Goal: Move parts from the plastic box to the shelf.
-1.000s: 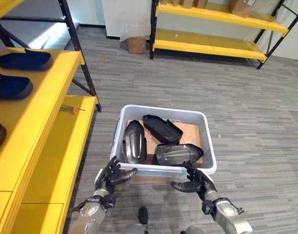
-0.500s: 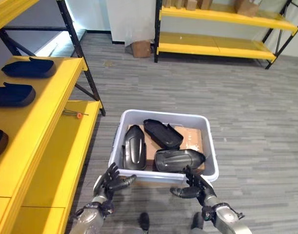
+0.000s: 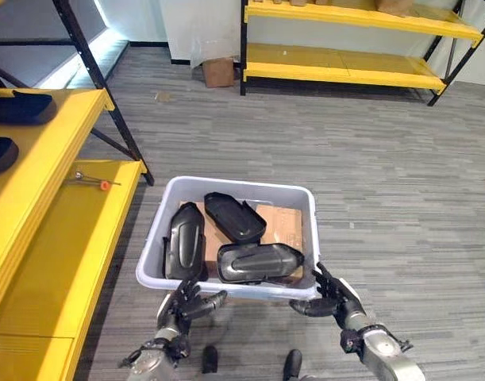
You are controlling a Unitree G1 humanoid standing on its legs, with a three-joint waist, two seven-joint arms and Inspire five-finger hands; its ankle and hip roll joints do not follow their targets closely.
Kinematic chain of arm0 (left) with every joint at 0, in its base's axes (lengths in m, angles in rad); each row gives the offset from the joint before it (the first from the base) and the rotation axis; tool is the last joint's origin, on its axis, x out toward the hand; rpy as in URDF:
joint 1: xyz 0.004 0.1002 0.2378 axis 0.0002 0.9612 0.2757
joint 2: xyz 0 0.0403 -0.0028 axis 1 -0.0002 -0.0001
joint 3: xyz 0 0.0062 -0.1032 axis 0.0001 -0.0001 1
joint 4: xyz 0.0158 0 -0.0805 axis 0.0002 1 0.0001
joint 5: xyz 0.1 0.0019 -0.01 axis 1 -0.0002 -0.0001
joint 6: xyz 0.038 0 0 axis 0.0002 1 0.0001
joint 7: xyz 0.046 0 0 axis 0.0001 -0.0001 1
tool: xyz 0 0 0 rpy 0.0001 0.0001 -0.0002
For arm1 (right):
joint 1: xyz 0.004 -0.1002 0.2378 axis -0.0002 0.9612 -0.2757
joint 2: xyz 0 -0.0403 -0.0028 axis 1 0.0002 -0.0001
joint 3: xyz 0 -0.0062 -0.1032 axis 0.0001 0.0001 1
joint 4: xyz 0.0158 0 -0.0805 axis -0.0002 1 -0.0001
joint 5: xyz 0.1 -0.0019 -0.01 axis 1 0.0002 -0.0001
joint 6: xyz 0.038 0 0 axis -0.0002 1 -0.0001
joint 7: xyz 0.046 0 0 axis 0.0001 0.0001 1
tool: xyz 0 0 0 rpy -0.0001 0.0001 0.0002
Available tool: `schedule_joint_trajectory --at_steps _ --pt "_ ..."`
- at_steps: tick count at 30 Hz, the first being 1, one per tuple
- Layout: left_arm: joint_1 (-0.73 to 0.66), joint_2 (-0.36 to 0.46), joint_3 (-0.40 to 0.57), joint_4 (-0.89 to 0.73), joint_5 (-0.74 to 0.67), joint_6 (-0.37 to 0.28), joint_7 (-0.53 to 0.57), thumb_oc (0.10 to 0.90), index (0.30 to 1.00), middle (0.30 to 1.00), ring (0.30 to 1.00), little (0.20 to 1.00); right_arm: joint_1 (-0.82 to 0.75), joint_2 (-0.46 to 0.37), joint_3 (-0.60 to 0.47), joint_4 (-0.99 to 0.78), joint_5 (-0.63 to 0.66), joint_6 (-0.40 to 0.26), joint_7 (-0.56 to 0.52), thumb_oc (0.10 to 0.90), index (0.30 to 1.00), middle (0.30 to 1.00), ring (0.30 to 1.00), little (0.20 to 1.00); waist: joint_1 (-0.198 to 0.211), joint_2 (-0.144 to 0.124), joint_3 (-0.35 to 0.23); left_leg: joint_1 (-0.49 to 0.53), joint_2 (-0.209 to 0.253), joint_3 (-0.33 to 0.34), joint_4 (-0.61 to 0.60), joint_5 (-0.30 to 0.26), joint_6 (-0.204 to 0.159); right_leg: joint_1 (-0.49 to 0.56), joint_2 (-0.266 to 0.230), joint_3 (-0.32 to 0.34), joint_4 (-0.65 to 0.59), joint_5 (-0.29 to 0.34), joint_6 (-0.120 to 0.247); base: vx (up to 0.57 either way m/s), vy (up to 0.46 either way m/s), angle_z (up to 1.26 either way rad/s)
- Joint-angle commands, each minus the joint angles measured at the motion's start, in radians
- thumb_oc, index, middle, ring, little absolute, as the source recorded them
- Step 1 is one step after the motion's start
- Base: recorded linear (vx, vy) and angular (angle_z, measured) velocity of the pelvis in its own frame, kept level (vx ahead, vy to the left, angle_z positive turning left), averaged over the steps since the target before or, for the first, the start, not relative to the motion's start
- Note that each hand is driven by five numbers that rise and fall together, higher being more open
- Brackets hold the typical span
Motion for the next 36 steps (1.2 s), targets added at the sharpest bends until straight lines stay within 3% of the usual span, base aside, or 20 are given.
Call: schedule_joint_trajectory --at_steps 1,7,15,28,29,33,36 --pt "-0.083 0.023 0.017 -0.056 -0.004 -0.079 -0.033 0.900 1.000 1.000 1.000 1.000 -0.099 -0.032 -0.040 -0.132 0.024 -0.128 -0.001 0.900 1.000 1.000 1.000 1.000 0.019 -0.001 -0.024 0.059 0.058 0.013 -0.003 -0.035 -0.013 -0.008 -0.094 -0.002 0.027 -0.027 0.078 0.03 -0.043 0.00" --pt "-0.061 0.026 0.017 -0.073 -0.012 -0.077 -0.045 0.900 1.000 1.000 1.000 1.000 -0.161 -0.054 -0.054 -0.210 0.014 -0.157 -0.013 0.900 1.000 1.000 1.000 1.000 0.032 0.003 -0.006 0.044 0.065 0.009 -0.003 -0.027 -0.020 -0.011 -0.090 -0.016 0.027 -0.030 0.074 0.00 -0.012 0.05" --pt "-0.065 0.046 -0.004 -0.082 -0.023 -0.081 -0.049 0.900 1.000 1.000 1.000 1.000 -0.345 -0.061 -0.044 -0.133 -0.024 -0.184 -0.090 0.900 1.000 1.000 1.000 1.000 0.069 0.007 0.018 0.016 0.058 -0.001 -0.003 -0.021 -0.022 -0.021 -0.100 -0.029 0.017 -0.017 0.080 -0.01 0.000 0.08" --pt "-0.117 0.090 -0.038 -0.131 -0.030 -0.097 -0.053 0.900 1.000 1.000 1.000 1.000 -0.669 -0.182 0.064 0.001 -0.358 -0.146 -0.190 0.900 1.000 1.000 1.000 1.000 0.116 0.023 0.109 -0.080 0.050 -0.035 -0.003 0.013 -0.029 -0.095 -0.116 -0.051 0.037 -0.007 0.080 -0.05 -0.006 0.06" --pt "-0.132 0.094 -0.047 -0.130 -0.030 -0.102 -0.054 0.900 1.000 1.000 1.000 1.000 -0.727 -0.211 0.093 0.023 -0.439 -0.140 -0.206 0.900 1.000 1.000 1.000 1.000 0.127 0.029 0.129 -0.090 0.056 -0.038 -0.003 0.017 -0.029 -0.105 -0.115 -0.052 0.047 -0.011 0.078 -0.03 -0.009 0.15" --pt "-0.154 0.105 -0.075 -0.140 -0.030 -0.103 -0.055 0.900 1.000 1.000 1.000 1.000 -0.848 -0.270 0.167 0.089 -0.524 -0.123 -0.209 0.900 1.000 1.000 1.000 1.000 0.131 0.031 0.156 -0.120 0.057 -0.046 -0.003 0.034 -0.029 -0.140 -0.117 -0.054 0.063 -0.012 0.075 -0.04 -0.011 0.08" --pt "-0.164 0.114 -0.088 -0.143 -0.016 -0.106 -0.054 0.900 1.000 1.000 1.000 1.000 -0.924 -0.330 0.224 0.121 -0.656 -0.102 -0.226 0.900 1.000 1.000 1.000 1.000 0.134 0.031 0.176 -0.140 0.062 -0.050 -0.003 0.044 -0.034 -0.163 -0.115 -0.055 0.074 -0.016 0.075 0.00 0.000 0.00"
